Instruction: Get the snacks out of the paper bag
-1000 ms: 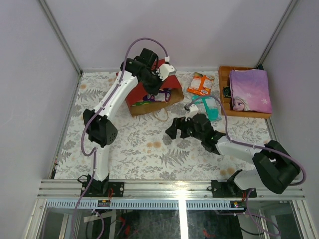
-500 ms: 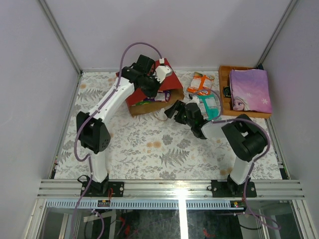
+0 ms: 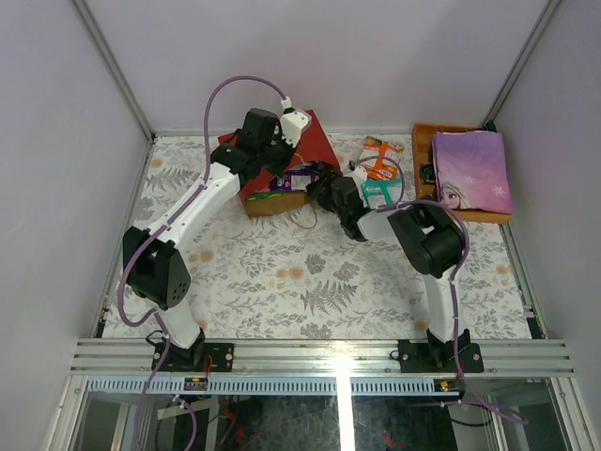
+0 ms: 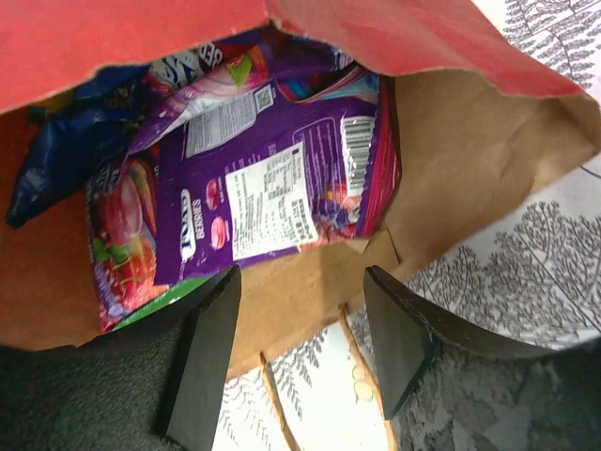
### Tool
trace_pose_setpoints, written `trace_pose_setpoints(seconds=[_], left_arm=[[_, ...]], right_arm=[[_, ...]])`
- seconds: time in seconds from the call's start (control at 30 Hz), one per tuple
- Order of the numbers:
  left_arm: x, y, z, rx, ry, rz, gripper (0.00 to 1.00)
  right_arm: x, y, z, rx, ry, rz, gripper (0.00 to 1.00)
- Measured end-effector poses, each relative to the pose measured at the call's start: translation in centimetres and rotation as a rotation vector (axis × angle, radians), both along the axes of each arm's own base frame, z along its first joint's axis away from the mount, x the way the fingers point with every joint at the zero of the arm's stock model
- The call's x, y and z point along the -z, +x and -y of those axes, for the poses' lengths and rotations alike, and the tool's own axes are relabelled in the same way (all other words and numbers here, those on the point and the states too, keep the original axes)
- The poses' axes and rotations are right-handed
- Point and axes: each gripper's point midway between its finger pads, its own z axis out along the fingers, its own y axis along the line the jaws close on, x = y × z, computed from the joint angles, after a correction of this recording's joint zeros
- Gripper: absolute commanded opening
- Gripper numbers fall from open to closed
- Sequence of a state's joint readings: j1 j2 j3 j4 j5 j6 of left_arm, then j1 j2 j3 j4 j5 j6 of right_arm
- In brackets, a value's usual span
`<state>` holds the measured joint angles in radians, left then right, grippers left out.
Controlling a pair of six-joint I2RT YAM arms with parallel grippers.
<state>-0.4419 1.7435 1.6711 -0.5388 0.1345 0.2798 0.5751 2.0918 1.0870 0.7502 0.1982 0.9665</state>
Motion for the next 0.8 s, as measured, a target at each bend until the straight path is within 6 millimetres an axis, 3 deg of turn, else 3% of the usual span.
trace_pose_setpoints(seconds=[0.17,0.33,0.5,0.63,0.73,0.8], left_arm=[[0.8,0.2,-0.2,-0.026,0.001,-0.004,0.00],[0.3,0.5,0.0,-0.030,-0.017,0.015,0.00],[-0.2,0.8,0.2,-0.037,-0.039,0.029,0.00],[-0.5,1.1,0.4,-0.039,-0.051,0.043,0.00],[-0.6,1.2,0.4,-0.041,-0.054,0.047,0.00],[-0.7,1.2,0.4,-0.043,-0.056,0.050,0.00]], right_arm=[[1.2,1.3,-0.1,0.033,-0.017,-0.014,0.57],[2.7,1.7,0.2,0.057,-0.026,-0.036,0.53],[2.8,2.4,0.0,0.063,-0.028,-0.045,0.46],[3.0,2.8,-0.1,0.056,-0.044,-0.048,0.31],[3.2,2.8,0.2,0.040,-0.079,-0.038,0.02],[3.4,2.7,0.4,0.020,-0.109,-0.031,0.00]])
